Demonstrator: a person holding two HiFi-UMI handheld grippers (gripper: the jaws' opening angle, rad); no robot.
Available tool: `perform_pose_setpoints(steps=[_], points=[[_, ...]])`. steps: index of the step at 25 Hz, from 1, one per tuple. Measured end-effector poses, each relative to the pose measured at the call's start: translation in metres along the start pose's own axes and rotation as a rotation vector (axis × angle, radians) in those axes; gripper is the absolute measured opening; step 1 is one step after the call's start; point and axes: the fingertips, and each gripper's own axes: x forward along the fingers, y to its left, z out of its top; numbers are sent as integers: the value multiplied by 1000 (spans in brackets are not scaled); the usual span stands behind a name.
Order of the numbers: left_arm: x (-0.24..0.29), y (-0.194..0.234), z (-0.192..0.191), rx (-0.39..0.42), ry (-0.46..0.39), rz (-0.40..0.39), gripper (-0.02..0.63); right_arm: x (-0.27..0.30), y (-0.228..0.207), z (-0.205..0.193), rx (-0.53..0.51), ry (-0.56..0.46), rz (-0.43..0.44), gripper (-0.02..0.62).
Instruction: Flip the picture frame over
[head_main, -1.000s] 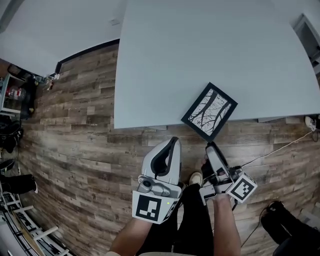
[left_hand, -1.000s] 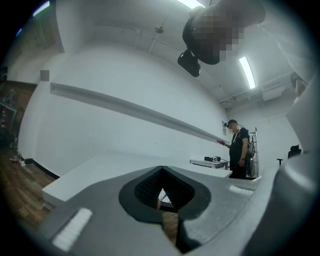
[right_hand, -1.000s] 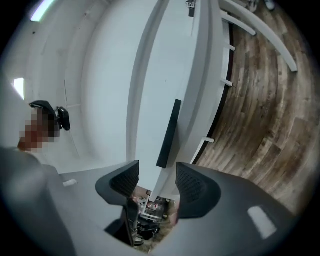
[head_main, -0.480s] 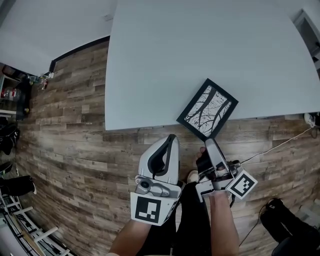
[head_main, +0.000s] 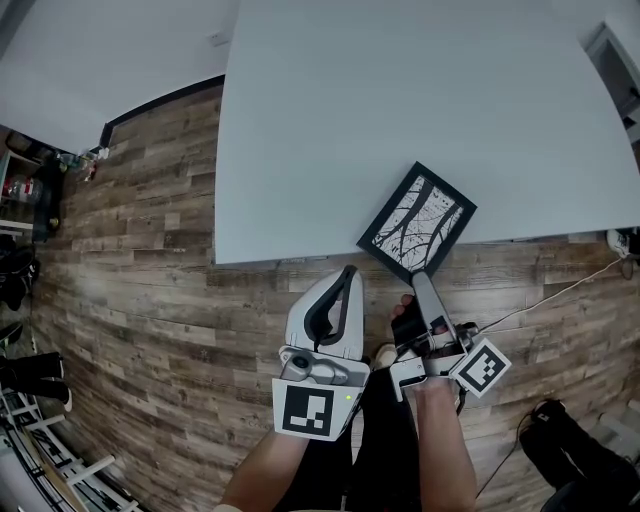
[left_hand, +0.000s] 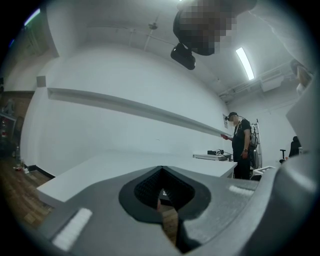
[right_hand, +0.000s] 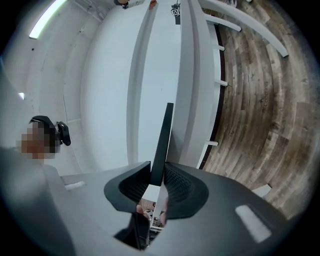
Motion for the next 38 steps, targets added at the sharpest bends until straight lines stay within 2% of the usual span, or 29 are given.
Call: perform_pose_setpoints(steps=[6,21,27,35,38], points=[[-2,12,-2,-11,9,28,0,1,-3,-2,22,-15,-8,97],[-2,12,3,13,24,30,0,2,18,1,-25,8,-3,97],[-5,12,14,15,22,30,0,3,35,5,-74,18,-16,97],[11,8,31,4,30,33,0,9,48,36,-191,55,-93,95],[12,10,39,-20,5,42,0,11,54,42,-251,73,-125,95]])
